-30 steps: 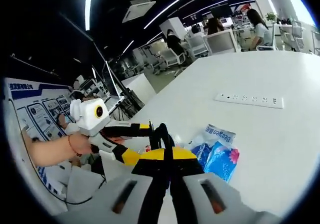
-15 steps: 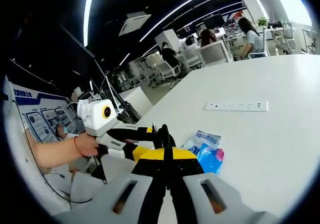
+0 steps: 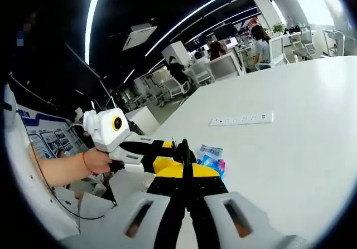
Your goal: Arrange the tabletop items into an orderly group along one side of the table until the central work area is clear of visible clutter.
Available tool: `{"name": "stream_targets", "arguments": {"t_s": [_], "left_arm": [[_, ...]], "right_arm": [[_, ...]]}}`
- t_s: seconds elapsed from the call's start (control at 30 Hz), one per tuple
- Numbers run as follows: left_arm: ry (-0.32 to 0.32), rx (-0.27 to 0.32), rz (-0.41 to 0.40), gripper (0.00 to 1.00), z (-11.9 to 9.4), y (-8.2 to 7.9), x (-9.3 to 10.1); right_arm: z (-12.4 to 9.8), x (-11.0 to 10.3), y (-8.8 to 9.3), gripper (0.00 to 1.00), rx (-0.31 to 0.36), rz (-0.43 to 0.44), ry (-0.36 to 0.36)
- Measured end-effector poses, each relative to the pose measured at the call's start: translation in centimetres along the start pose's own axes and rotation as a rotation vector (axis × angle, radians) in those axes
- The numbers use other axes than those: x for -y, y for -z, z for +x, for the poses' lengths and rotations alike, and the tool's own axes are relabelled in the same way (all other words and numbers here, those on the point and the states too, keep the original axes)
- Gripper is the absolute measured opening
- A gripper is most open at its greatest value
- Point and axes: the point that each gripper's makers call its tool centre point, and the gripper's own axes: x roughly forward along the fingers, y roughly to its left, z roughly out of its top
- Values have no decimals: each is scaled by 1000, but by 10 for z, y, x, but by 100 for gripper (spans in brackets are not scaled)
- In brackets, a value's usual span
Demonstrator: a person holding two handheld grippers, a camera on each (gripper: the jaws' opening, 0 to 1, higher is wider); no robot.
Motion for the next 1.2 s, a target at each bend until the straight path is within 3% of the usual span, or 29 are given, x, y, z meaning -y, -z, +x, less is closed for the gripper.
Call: {"name": "stream_targets", "arguments": {"t_s": [0.33,0.67,0.9,1.2], "left_arm": [[61,-32,56,13,46,-15,40],[121,-88,43,12,86,-14,75],[161,-176,17,12,120,12,99],[187,-286,-40,12,151,47,111]], "right_arm": [[-49,38,2,0,33,60,69],[-86,71,16,0,33,118,129],[-103,103,45,0,5,213,169],[-105,139,83,0,-49,304,201]]}}
